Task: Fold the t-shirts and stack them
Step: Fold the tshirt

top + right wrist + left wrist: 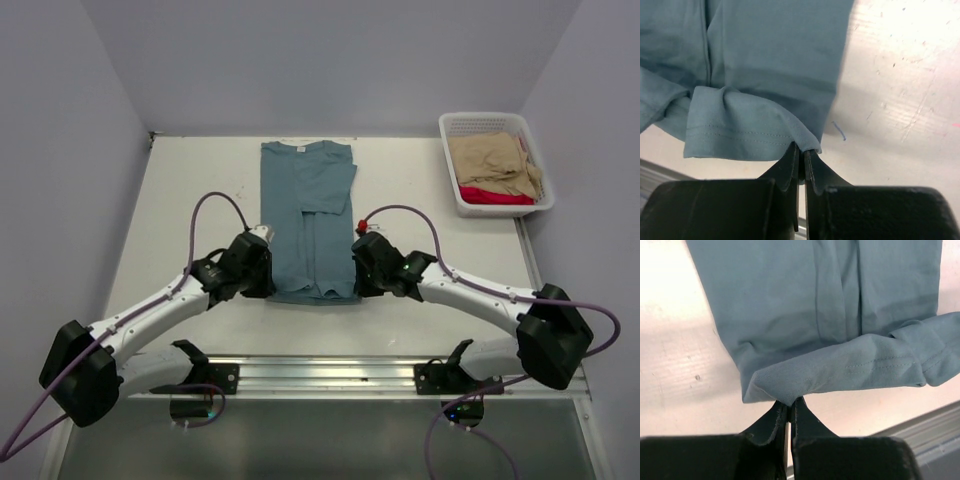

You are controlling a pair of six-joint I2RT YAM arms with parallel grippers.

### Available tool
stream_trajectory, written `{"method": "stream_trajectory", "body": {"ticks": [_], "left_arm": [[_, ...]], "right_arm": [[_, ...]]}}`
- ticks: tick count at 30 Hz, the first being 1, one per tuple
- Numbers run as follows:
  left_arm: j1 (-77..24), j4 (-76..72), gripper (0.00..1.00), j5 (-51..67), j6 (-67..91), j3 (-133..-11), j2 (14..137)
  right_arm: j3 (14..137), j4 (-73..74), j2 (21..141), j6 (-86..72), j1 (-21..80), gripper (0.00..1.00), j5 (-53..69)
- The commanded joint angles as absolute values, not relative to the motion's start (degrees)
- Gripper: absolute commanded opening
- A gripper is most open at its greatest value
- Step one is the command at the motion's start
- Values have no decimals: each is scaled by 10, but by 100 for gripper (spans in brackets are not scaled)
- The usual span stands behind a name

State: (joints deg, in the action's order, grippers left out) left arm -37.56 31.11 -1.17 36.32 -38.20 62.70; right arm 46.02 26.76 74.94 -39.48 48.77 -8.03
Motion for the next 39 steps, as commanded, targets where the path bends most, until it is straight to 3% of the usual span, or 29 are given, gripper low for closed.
{"method": "stream_trajectory", "body": {"ticks": [1,11,30,39], "left_arm": [[-360,251,0,-63,331,-403,642],[-338,154,0,-60,316,-424,739],[-274,124,0,-36,286,-492,798],[-260,108,0,-25,280,-571,880]], "right_arm": [[497,254,780,-357,466,0,-117],[592,228,888,-307,434,0,-127],[727,260,961,-253,410,0,-138],[817,273,1036,-242,372,0,-146]]}}
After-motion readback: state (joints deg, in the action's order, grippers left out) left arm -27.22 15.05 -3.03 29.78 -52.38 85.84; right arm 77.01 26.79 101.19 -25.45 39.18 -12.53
